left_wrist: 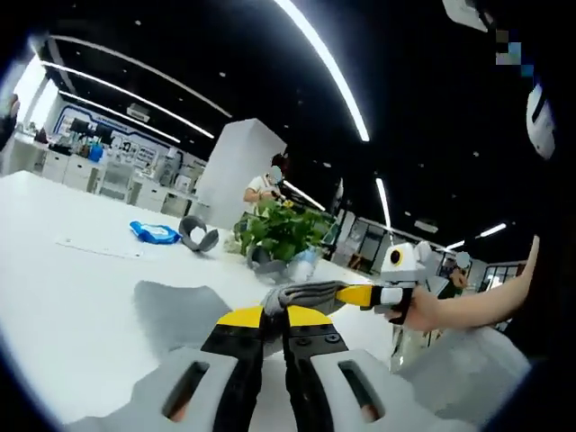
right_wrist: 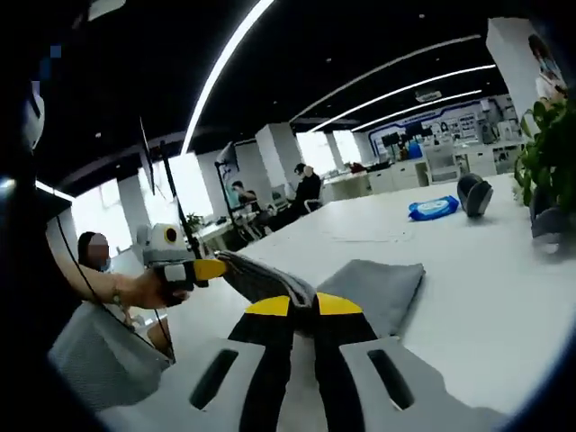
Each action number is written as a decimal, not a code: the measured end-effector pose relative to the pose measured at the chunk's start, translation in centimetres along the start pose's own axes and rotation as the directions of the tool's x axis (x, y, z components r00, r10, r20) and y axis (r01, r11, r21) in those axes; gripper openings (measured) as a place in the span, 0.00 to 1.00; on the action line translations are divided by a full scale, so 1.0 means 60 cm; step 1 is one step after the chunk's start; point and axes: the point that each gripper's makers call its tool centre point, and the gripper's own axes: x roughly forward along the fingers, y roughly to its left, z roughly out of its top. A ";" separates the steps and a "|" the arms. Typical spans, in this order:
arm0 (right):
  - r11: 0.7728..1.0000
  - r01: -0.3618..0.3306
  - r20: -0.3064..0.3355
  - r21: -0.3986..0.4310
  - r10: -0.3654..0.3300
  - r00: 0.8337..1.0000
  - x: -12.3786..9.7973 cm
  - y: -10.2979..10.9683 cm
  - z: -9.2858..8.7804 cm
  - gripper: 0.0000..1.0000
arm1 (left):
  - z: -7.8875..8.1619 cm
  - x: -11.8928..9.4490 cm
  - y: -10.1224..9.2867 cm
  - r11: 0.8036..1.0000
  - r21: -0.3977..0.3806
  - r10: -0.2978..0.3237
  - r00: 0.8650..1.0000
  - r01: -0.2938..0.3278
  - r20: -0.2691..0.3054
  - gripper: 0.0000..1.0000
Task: Fold the towel on the table until its edges align and the towel forms a compact rectangular stack.
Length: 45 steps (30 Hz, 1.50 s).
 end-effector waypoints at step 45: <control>0.882 -0.368 0.320 0.295 0.271 0.908 -0.031 0.075 0.091 0.04 | 0.081 -0.015 -0.090 0.847 -0.346 -0.315 0.905 0.404 0.286 0.06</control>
